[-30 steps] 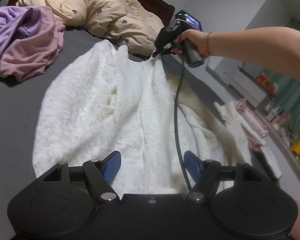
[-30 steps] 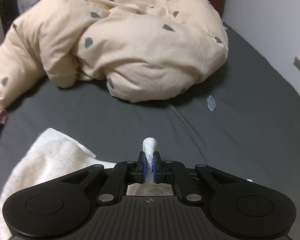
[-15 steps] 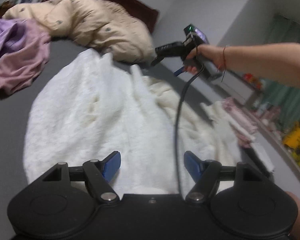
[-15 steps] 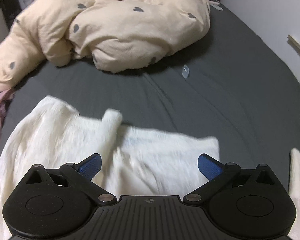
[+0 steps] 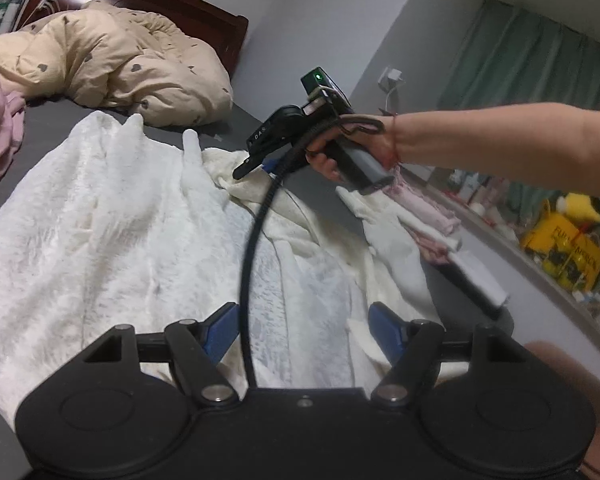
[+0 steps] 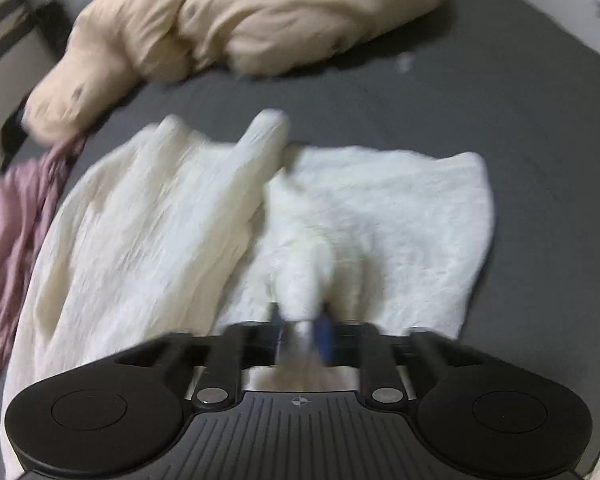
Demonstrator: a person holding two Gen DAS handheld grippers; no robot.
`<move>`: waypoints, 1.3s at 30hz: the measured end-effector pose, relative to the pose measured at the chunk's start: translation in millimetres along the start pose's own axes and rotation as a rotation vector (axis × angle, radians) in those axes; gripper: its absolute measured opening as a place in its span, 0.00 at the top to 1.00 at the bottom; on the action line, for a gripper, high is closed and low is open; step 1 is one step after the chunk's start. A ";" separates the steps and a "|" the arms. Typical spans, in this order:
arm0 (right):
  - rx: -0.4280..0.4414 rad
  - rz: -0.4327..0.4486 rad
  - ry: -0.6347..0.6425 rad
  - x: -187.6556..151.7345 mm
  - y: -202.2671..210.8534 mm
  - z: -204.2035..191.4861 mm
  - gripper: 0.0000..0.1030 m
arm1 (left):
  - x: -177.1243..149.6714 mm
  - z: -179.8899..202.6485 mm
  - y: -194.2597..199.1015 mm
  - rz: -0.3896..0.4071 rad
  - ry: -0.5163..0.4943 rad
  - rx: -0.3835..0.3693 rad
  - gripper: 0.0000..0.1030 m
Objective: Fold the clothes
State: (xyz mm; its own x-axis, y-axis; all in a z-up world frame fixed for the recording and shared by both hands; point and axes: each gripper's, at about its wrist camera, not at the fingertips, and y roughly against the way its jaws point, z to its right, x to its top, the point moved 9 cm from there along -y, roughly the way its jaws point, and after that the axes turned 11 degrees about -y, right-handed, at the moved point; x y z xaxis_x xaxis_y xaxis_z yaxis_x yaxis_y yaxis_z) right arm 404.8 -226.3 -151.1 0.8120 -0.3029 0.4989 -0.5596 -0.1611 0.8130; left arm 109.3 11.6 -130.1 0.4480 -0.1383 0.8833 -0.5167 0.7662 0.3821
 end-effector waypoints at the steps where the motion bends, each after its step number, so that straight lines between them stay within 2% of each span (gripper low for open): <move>1: -0.018 0.051 -0.020 5.9 8.9 8.3 0.93 | -1.0 2.3 -0.2 -0.003 -0.006 -0.002 0.32; 3: -0.068 0.132 -0.054 16.8 30.9 32.0 0.93 | -2.0 5.5 0.1 -0.009 -0.017 0.002 0.32; 5: -0.127 0.170 -0.097 24.5 54.3 65.2 0.93 | -2.3 8.6 0.9 -0.008 -0.028 -0.003 0.32; 10: -0.324 0.187 -0.200 18.4 95.9 157.8 0.93 | -3.9 10.3 1.5 -0.008 -0.025 -0.011 0.32; 12: -0.362 0.171 -0.235 10.5 102.8 179.4 0.92 | -3.7 11.6 3.1 -0.004 -0.028 -0.013 0.32; 15: -0.391 0.182 -0.229 4.8 114.4 186.1 0.82 | -2.4 13.8 5.0 0.001 -0.040 -0.010 0.32; 16: -0.395 0.201 -0.192 6.8 118.2 180.1 0.76 | -2.2 14.5 4.9 -0.001 -0.049 -0.006 0.32; 18: -0.384 0.259 -0.103 14.1 126.2 157.7 0.56 | -3.0 15.5 3.8 -0.007 -0.070 0.010 0.32; 19: -0.357 0.297 -0.064 19.3 130.3 141.9 0.40 | -4.2 15.5 2.8 -0.014 -0.080 0.023 0.32; 20: -0.314 0.336 -0.028 23.7 134.1 122.3 0.30 | -5.6 15.3 1.7 -0.021 -0.090 0.038 0.32; 22: -0.189 0.371 0.023 27.6 135.7 83.0 0.30 | -9.1 12.9 -1.5 -0.037 -0.091 0.057 0.32; 24: 0.021 0.279 0.028 23.7 120.7 41.0 0.30 | -12.6 8.3 -5.5 -0.055 -0.075 0.068 0.32; 25: 0.096 0.219 0.008 20.3 108.9 23.9 0.30 | -14.4 5.9 -6.9 -0.063 -0.064 0.072 0.32; 27: 0.155 0.164 -0.020 15.5 86.2 -0.5 0.31 | -17.4 1.0 -9.0 -0.078 -0.046 0.079 0.32; 30: 0.152 0.120 -0.017 14.7 46.7 -26.4 0.32 | -20.7 -7.9 -11.0 -0.102 -0.022 0.093 0.32; 31: 0.141 0.108 -0.016 13.8 33.7 -33.4 0.42 | -21.8 -10.8 -11.3 -0.109 -0.017 0.097 0.32; 33: 0.100 0.087 -0.005 11.0 9.6 -41.9 0.49 | -23.5 -15.8 -11.8 -0.120 -0.005 0.099 0.32; 36: -0.001 0.082 0.062 13.9 -23.0 -47.3 0.52 | -23.9 -21.0 -11.5 -0.125 0.014 0.093 0.32; 39: -0.048 0.087 0.107 19.1 -42.9 -55.0 0.52 | -20.0 -23.0 -8.8 -0.115 0.026 0.080 0.32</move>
State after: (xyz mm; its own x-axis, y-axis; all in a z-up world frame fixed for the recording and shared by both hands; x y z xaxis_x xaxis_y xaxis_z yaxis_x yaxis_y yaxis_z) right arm 453.5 -173.5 -160.0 0.7752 -0.2114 0.5953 -0.6222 -0.0927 0.7774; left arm 121.6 22.0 -157.4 0.5259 -0.2048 0.8255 -0.5172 0.6936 0.5015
